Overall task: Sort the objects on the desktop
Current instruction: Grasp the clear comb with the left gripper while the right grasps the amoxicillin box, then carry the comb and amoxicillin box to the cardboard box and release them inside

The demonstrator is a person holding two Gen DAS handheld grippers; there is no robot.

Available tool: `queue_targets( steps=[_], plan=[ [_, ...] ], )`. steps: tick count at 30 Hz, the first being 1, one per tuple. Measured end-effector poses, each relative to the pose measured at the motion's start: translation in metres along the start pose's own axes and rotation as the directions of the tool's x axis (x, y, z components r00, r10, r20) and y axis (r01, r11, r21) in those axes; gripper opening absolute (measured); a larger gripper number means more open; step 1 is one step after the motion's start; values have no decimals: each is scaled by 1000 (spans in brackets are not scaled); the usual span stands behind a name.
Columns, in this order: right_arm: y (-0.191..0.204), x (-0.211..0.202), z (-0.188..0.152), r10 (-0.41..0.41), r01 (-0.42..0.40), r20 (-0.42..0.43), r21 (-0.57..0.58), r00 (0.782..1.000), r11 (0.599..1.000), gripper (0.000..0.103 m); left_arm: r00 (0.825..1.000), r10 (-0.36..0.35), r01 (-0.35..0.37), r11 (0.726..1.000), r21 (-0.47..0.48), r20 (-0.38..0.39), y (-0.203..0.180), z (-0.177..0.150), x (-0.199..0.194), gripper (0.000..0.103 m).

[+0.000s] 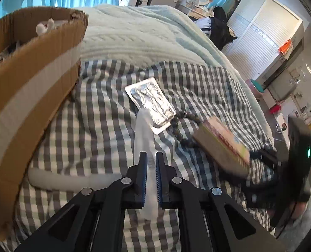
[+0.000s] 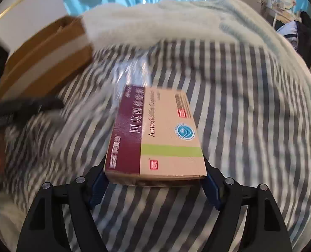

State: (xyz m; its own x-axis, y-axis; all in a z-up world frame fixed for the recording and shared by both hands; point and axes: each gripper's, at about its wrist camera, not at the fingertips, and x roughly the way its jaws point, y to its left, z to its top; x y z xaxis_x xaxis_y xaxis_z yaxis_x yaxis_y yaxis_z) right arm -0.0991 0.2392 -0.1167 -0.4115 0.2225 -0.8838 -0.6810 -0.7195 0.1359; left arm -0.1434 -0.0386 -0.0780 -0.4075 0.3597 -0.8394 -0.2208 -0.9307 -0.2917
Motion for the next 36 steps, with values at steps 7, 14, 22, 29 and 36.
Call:
queue_targets(
  steps=[7,14,22,29,36],
  plan=[
    [13,-3,4,-63,63,14,22,998,998,89,998,36,-36,999,11,-60,-1,-14,19,31],
    [14,17,34,-77,77,9,0,997,997,81,997,66,-63,995,82,-31,-7,-5,34,38],
    [6,13,33,-85,85,18,7,996,996,77,998,37,-30,991,131,-52,-5,1,53,26],
    [10,0,35,-97,96,9,19,995,995,76,999,-17,24,991,135,-47,-9,-8,34,25],
    [21,-40,46,-93,91,76,38,993,995,76,998,-62,63,990,128,-16,-20,-13,-6,25]
  ],
)
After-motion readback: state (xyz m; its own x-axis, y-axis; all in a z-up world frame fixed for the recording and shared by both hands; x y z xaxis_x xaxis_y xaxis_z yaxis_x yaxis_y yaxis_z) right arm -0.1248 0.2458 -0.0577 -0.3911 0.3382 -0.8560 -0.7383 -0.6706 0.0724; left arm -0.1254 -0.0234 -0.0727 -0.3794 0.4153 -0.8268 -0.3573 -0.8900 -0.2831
